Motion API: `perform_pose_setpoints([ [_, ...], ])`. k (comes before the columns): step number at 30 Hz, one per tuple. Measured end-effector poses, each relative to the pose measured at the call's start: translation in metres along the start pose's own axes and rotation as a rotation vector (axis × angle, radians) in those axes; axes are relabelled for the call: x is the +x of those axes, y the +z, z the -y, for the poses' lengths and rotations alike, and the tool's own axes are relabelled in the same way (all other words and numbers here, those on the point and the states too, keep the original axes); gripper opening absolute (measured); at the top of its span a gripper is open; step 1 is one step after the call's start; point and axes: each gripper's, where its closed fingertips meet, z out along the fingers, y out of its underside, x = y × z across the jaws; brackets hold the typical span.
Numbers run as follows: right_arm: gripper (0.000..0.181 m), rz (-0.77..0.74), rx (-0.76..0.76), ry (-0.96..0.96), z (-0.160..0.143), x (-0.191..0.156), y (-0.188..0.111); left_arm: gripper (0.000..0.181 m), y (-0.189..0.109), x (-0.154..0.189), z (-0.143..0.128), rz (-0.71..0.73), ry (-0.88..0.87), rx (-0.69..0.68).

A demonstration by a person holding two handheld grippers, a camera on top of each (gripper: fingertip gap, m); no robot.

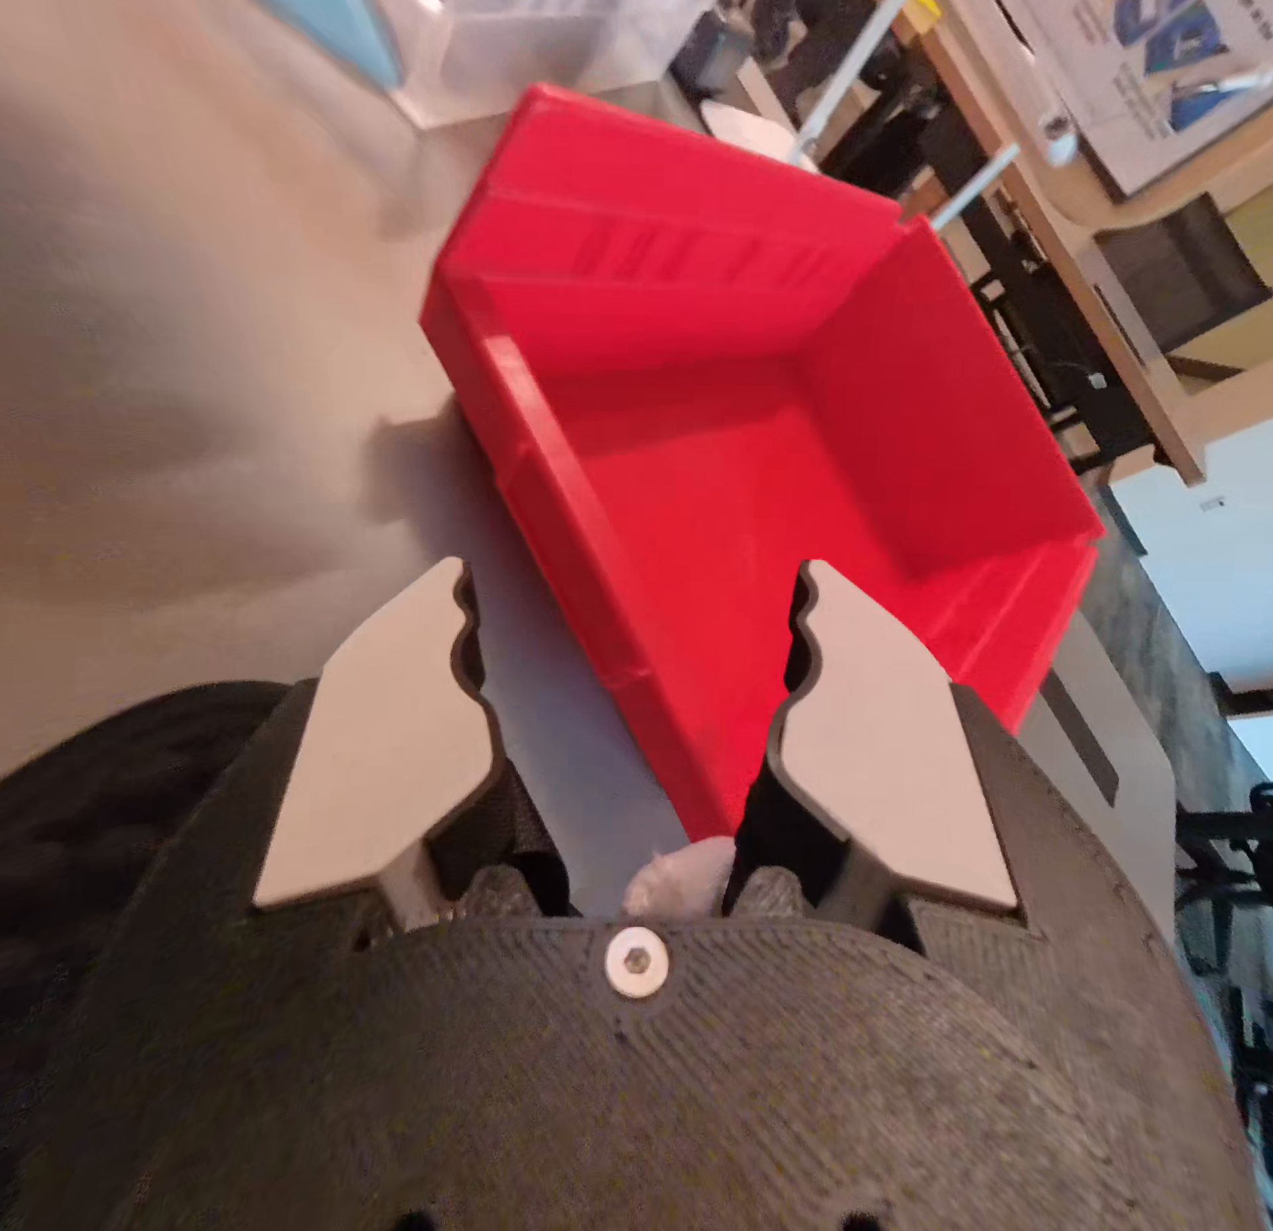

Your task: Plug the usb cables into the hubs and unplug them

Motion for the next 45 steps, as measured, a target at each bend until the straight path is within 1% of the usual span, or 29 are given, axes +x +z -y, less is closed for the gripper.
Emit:
perform_pose_setpoints([
  [1, 0.087, 0.018, -0.013, -0.017, 0.003, -0.005, 0.003, 0.063, -0.01, -0.012, -0.016, 0.037, -0.046, -0.044],
  [3, 0.088, 0.037, -0.083, -0.064, 0.004, -0.013, 0.013, 0.064, -0.03, -0.034, -0.06, 0.121, -0.11, -0.188],
  [4, 0.089, 0.039, -0.121, -0.093, 0.003, -0.015, 0.019, 0.064, -0.04, -0.041, -0.083, 0.156, -0.123, -0.255],
  [5, 0.088, 0.043, -0.147, -0.115, 0.004, -0.017, 0.026, 0.065, -0.048, -0.042, -0.103, 0.159, -0.153, -0.304],
  [6, 0.088, 0.053, -0.164, -0.125, 0.005, -0.019, 0.033, 0.065, -0.054, -0.038, -0.118, 0.124, -0.215, -0.339],
  [8, 0.087, 0.086, -0.181, -0.121, 0.009, -0.024, 0.049, 0.067, -0.062, -0.029, -0.137, 0.049, -0.326, -0.392],
  [9, 0.086, 0.098, -0.199, -0.117, 0.008, -0.026, 0.056, 0.067, -0.066, -0.031, -0.148, 0.066, -0.333, -0.436],
  [10, 0.083, 0.086, -0.23, -0.122, 0.004, -0.025, 0.062, 0.067, -0.069, -0.034, -0.161, 0.091, -0.303, -0.502],
  [11, 0.076, 0.047, -0.273, -0.137, -0.003, -0.02, 0.067, 0.065, -0.073, -0.036, -0.175, 0.114, -0.258, -0.577],
  [12, 0.068, 0.003, -0.31, -0.161, -0.009, -0.014, 0.067, 0.063, -0.073, -0.035, -0.181, 0.112, -0.231, -0.61],
  [13, 0.062, 0.0, -0.31, -0.174, -0.01, -0.014, 0.066, 0.049, -0.07, -0.03, -0.177, 0.083, -0.258, -0.577],
  [14, 0.05, 0.023, -0.327, -0.165, -0.016, -0.017, 0.064, 0.036, -0.069, -0.022, -0.178, 0.035, -0.285, -0.583],
  [15, 0.043, 0.022, -0.343, -0.141, -0.022, -0.015, 0.063, 0.028, -0.068, -0.018, -0.178, 0.01, -0.305, -0.579],
  [17, 0.043, 0.001, -0.372, -0.119, -0.032, -0.006, 0.057, 0.028, -0.074, -0.017, -0.18, -0.006, -0.308, -0.605],
  [20, 0.044, 0.002, -0.437, -0.081, -0.05, 0.006, 0.044, 0.028, -0.091, -0.016, -0.186, -0.012, -0.38, -0.632],
  [25, 0.044, -0.031, -0.538, -0.012, -0.085, 0.027, 0.019, 0.029, -0.125, -0.011, -0.197, 0.014, -0.436, -0.614],
  [27, 0.044, -0.037, -0.581, 0.01, -0.101, 0.035, 0.005, 0.029, -0.14, -0.007, -0.2, 0.017, -0.455, -0.614],
  [34, 0.045, -0.025, -0.692, 0.088, -0.156, 0.053, -0.054, 0.027, -0.206, 0.008, -0.216, 0.029, -0.492, -0.705],
  [37, 0.046, -0.019, -0.741, 0.143, -0.173, 0.054, -0.076, 0.027, -0.235, 0.013, -0.224, 0.043, -0.515, -0.73],
  [39, 0.046, -0.011, -0.775, 0.167, -0.18, 0.053, -0.086, 0.027, -0.247, 0.015, -0.228, 0.047, -0.509, -0.742],
  [40, 0.05, 0.005, -0.78, 0.191, -0.18, 0.05, -0.089, 0.027, -0.25, 0.015, -0.229, 0.049, -0.504, -0.736],
  [41, 0.062, 0.03, -0.742, 0.236, -0.172, 0.047, -0.089, 0.027, -0.251, 0.015, -0.229, 0.055, -0.511, -0.721],
  [42, 0.069, 0.046, -0.664, 0.276, -0.158, 0.046, -0.087, 0.03, -0.252, 0.015, -0.226, 0.062, -0.536, -0.694],
  [43, 0.072, 0.05, -0.562, 0.293, -0.138, 0.048, -0.085, 0.041, -0.251, 0.015, -0.22, 0.073, -0.582, -0.646],
  [45, 0.075, 0.008, -0.306, 0.246, -0.087, 0.058, -0.084, 0.044, -0.251, 0.004, -0.196, 0.12, -0.646, -0.475],
])
